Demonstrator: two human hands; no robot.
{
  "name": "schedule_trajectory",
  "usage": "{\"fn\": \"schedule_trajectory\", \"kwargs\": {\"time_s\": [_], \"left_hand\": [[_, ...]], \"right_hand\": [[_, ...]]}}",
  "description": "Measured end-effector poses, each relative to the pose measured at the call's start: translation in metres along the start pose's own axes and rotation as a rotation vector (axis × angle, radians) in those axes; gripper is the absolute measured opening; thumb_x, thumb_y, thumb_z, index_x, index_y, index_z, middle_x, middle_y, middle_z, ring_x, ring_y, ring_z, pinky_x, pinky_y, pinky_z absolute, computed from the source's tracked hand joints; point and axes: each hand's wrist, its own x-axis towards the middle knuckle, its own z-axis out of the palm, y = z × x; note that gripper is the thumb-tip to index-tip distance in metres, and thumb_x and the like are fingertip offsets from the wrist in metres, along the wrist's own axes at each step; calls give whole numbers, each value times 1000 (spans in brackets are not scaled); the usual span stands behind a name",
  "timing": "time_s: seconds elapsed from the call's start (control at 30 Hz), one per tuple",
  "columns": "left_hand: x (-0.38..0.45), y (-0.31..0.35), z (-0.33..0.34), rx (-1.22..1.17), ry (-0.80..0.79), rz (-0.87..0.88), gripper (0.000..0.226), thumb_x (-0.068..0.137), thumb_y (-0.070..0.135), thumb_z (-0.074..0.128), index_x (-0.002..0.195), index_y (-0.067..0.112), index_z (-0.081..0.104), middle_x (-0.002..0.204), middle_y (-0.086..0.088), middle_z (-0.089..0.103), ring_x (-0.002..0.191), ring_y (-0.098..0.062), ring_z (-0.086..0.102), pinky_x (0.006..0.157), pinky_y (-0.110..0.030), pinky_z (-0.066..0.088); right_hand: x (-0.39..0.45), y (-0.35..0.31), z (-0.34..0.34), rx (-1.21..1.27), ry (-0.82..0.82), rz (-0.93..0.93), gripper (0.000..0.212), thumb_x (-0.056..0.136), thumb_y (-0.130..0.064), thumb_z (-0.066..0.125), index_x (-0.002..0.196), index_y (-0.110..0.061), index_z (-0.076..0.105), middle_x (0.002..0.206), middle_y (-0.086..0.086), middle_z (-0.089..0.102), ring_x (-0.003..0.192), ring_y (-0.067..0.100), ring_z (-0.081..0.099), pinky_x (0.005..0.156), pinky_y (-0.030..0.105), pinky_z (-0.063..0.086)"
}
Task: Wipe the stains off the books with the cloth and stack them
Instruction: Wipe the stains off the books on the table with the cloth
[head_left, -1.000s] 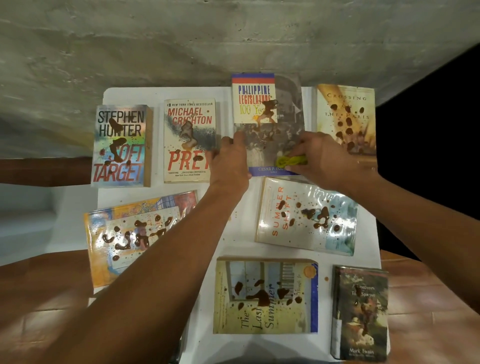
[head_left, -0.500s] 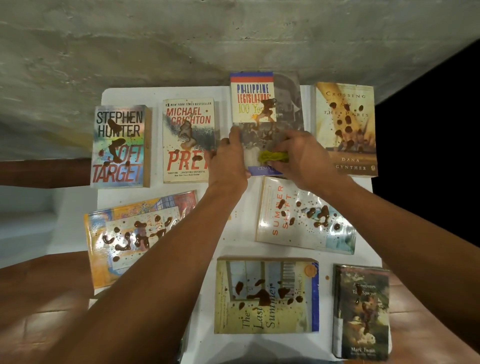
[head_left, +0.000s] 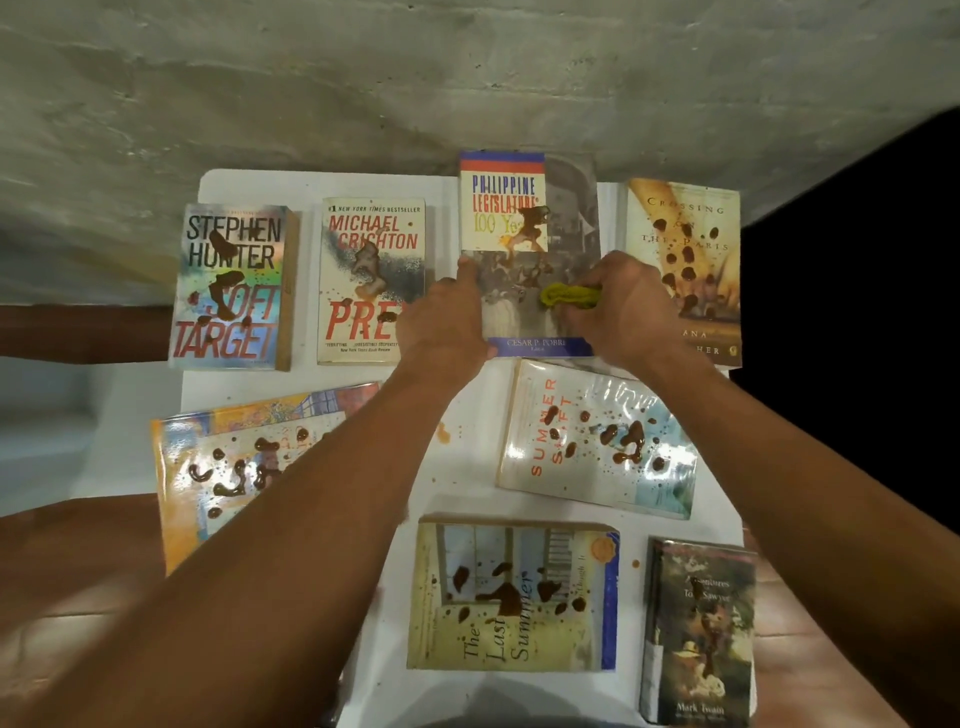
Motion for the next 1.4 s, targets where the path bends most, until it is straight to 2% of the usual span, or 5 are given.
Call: {"fn": "schedule_trajectory", "kwargs": {"time_s": [0.3, 0.63, 0.8, 1.3, 1.4], "left_hand": [[1, 4, -12, -14, -50, 2, 87, 78, 26, 87, 144, 16, 32, 124, -14, 56, 116, -36, 60, 75, -36, 43], [1, 4, -12, -33, -55, 32, 86, 81, 27, 85, 146, 11, 30, 122, -13, 56, 116, -36, 59, 76, -35, 43], [0, 1, -8, -61, -43, 41, 85, 79, 27, 86, 141, 13, 30, 117, -12, 59, 110, -36, 62, 75, -36, 43], [0, -2, -5, -145, -24, 35, 96, 77, 23, 88, 147, 15, 24, 115, -12, 61, 108, -37, 64, 80, -40, 51], [0, -2, -4, -142, -26, 47, 101, 76, 24, 88, 151, 19, 20, 116, -11, 62, 109, -35, 64, 80, -39, 51]], "right_hand": [[-6, -8, 4, -54, 0, -145, 31, 84, -38, 77, 112, -24, 75, 119, 0, 65, 99, 22, 62, 81, 41, 56], [3, -9, 2, -158, 19, -91, 32, 83, -44, 77, 108, -25, 75, 111, 2, 66, 96, 23, 62, 72, 32, 49], [-4, -6, 0, -240, -113, -270, 33, 84, -42, 75, 112, -25, 73, 116, 1, 63, 99, 23, 60, 76, 35, 52], [12, -1, 1, -344, 78, -51, 39, 88, -46, 69, 113, -16, 65, 103, 7, 60, 84, 23, 57, 63, 32, 41], [7, -4, 6, -395, 41, -160, 39, 89, -48, 67, 112, -17, 66, 106, 6, 60, 89, 23, 60, 63, 32, 39]]}}
